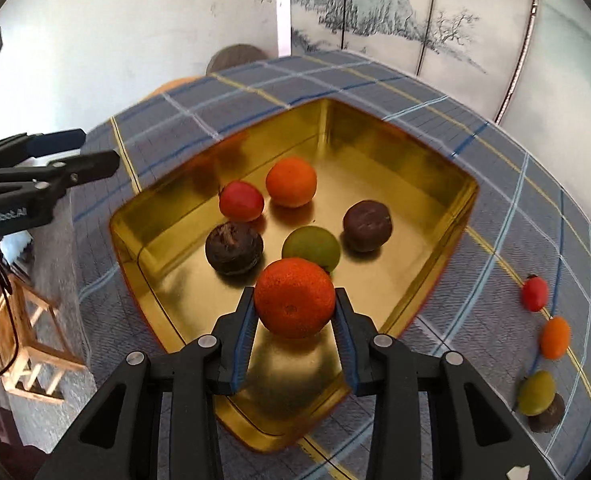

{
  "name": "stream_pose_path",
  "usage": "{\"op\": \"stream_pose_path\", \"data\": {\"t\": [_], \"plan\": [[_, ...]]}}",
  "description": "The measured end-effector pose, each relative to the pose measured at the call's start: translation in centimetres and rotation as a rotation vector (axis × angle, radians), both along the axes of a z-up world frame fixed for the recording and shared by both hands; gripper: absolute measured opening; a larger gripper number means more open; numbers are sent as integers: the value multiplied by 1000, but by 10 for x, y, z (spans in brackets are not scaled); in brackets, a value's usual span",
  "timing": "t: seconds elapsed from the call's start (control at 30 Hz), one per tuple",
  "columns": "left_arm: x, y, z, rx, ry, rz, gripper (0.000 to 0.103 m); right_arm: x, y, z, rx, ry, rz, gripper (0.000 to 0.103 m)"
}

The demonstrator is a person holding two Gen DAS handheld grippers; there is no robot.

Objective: Organize fruits
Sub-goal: 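Carry the tangerine over the tin and open the right tool, then grasp a brown fruit with the right tool while the left tool grasps a green lime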

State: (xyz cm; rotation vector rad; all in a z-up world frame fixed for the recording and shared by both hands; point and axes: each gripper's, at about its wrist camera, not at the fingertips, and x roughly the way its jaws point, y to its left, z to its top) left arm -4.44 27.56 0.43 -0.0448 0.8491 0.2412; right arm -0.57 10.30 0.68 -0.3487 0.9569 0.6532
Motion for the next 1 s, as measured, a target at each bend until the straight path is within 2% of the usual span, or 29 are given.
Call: {"op": "stream_pose_path", "data": {"t": [0.23, 0.43, 0.53, 0.67, 0.83, 1.0], "plan": [[0, 0, -2, -7, 2, -4, 74, 5, 11, -6, -43, -5, 4, 35], [0, -1, 0, -9, 4, -8, 74, 8, 14, -7, -35, -10, -7, 36], [1, -4, 1, -12, 6, -9, 74, 8, 13, -5, -19, -17, -16, 44], [-1, -10, 6, -17, -4, -17, 74, 7, 10, 3, 7, -33, -30, 45], [2, -25, 15, -34, -28, -49, 75, -3, -21, 33, 120, -84, -96, 45], [7, -48, 20, -47, -36, -99, 75, -8, -79, 37, 122, -100, -215, 45]]}}
